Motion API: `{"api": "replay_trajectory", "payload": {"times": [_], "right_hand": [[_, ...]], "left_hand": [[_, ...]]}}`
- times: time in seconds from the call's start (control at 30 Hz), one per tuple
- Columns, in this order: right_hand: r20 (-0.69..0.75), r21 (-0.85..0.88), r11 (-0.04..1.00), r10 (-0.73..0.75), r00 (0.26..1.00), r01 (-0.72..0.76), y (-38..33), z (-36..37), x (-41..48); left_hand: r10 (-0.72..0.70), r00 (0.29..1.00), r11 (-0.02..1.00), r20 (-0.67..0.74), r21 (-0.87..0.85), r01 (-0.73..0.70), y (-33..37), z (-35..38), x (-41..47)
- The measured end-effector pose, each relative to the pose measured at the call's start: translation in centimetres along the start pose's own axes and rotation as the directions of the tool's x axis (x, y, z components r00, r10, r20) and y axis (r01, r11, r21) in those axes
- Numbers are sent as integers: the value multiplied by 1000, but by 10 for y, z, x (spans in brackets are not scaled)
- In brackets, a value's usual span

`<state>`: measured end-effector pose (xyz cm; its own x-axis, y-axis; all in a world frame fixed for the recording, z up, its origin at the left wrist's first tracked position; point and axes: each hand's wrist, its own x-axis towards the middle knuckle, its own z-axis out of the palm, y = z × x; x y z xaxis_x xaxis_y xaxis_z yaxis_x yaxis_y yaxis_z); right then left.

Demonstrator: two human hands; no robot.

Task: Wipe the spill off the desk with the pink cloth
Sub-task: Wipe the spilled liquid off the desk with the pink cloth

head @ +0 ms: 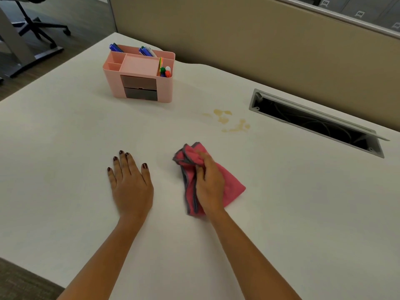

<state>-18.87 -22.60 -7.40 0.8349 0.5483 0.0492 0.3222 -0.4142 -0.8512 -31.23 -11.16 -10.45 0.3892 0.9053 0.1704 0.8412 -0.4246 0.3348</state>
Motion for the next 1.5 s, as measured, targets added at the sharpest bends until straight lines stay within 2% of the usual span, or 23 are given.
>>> {"api": "replay_trajectory", "payload": {"times": [0.13, 0.2, 0.23, 0.3, 0.4, 0.5, 0.57, 0.63, 0.7, 0.8, 0.87, 1.03, 1.2, 1.37, 1.5], "right_hand": [[164, 94, 995, -36, 986, 20, -27, 25, -3], [231, 218, 975, -8, 973, -44, -37, 26, 4], [209, 288, 954, 26, 978, -87, -40, 23, 11], [52, 421, 898, 118, 992, -129, -43, 13, 28], [-260, 480, 877, 176, 950, -31, -43, -21, 44], [-538, 278, 958, 91, 838, 74, -35, -58, 45], [-588, 116, 991, 11, 809, 71, -23, -71, 47], [-501, 13, 1000, -7, 866, 15, -4, -72, 51], [-349, -117, 991, 21, 937, -66, 16, -66, 53], [-183, -457, 884, 17, 983, -100, 35, -44, 48], [-117, -558, 828, -8, 993, -59, 33, -32, 46], [74, -531, 834, -131, 989, 150, 7, -3, 38], [287, -457, 793, -298, 910, 403, -11, 30, 14], [295, -439, 789, -325, 899, 429, 7, 14, 19], [179, -499, 803, -272, 945, 326, 25, -19, 25]], "left_hand": [[-2, 1000, 1000, -3, -6, 2, 0, 1, 1], [2, 1000, 1000, 2, -9, -2, -1, 0, 1], [4, 1000, 1000, 4, -8, -4, -1, -1, 0], [7, 1000, 1000, 2, -7, -7, -2, -1, 0], [1, 1000, 1000, -4, -12, -1, -1, -1, 0], [1, 1000, 1000, -1, -17, -1, -1, 0, 1], [1, 1000, 1000, -1, -15, -1, -1, 0, 0], [2, 1000, 1000, 0, -11, -2, -1, 0, 0], [3, 1000, 1000, 3, -13, -3, -1, 0, -1], [10, 1000, 1000, 7, -5, -10, -1, -1, 0], [24, 1000, 1000, 7, 11, -24, -1, -1, 0], [28, 999, 999, 17, 35, -28, -2, 1, -1], [27, 999, 999, 24, 46, -29, -2, 1, 1], [36, 998, 998, 43, 48, -38, -2, 1, 0], [53, 997, 997, 49, 51, -56, -4, -1, -2]]}}
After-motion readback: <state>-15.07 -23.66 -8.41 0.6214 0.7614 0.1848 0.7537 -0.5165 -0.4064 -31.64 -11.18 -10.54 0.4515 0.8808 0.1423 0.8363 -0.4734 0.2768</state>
